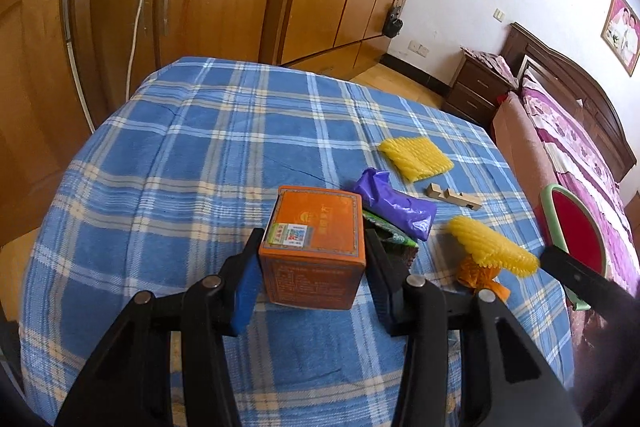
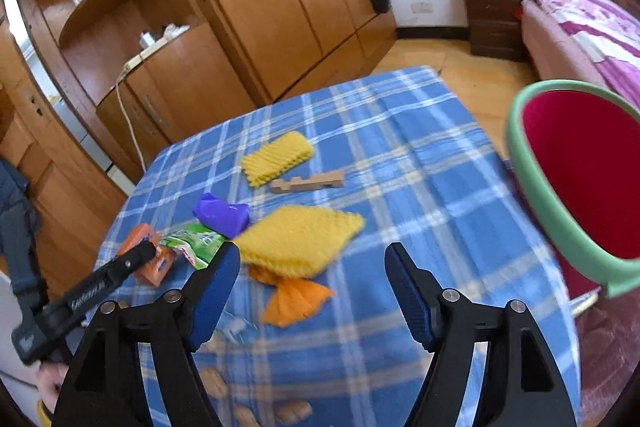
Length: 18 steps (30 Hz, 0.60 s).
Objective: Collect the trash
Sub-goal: 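Move both tools back over the table toward the remaining trash, then grasp the orange box with the left tool while the right tool grasps the yellow foam net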
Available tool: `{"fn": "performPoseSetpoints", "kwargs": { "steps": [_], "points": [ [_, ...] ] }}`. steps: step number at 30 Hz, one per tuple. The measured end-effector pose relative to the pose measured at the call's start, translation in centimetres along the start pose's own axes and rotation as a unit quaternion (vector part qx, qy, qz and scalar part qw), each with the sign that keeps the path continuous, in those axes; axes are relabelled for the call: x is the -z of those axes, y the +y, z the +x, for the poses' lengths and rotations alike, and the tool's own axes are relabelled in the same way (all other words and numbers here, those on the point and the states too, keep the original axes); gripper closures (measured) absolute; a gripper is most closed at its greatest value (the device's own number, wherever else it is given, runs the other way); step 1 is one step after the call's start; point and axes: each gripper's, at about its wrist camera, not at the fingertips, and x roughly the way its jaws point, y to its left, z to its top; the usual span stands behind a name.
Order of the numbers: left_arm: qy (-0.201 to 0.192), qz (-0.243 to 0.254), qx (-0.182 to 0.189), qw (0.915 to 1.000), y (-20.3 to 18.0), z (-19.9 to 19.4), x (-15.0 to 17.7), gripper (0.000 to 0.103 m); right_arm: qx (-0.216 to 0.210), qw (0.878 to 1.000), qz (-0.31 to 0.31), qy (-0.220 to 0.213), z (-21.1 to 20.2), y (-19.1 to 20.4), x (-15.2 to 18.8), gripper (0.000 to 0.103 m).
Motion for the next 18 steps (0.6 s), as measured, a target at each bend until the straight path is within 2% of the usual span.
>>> {"fn": "performPoseSetpoints", "kwargs": {
  "steps": [8, 9, 13, 15, 18],
  "points": [
    [0.003, -0.011, 0.000, 0.9999, 1.1, -0.2, 0.3, 0.055, 0.002, 0.999, 0.002, 0.046, 4.3, 0.6, -0.6, 0.029],
    [0.004, -0.012, 0.000, 0.9999, 1.2, -0.2, 0.3, 0.055, 0.001, 0.999, 0.009, 0.047, 4.4, 0.4, -0.5, 0.042],
    [0.004, -0.013, 0.001, 0.9999, 1.3, -0.3, 0.4, 0.055, -0.004, 0.999, 0.018, 0.050, 4.6, -0.3, -0.2, 0.060],
    [0.003, -0.013, 0.003, 0.9999, 1.3, -0.3, 0.4, 0.055, -0.014, 0.999, 0.019, 0.043, 4.2, -0.5, -0.1, 0.073],
    [0.002, -0.012, 0.008, 0.9999, 1.0, -0.6, 0.4, 0.055, -0.020, 0.999, 0.017, 0.024, 3.3, -0.5, -0.1, 0.079]
  ]
}}
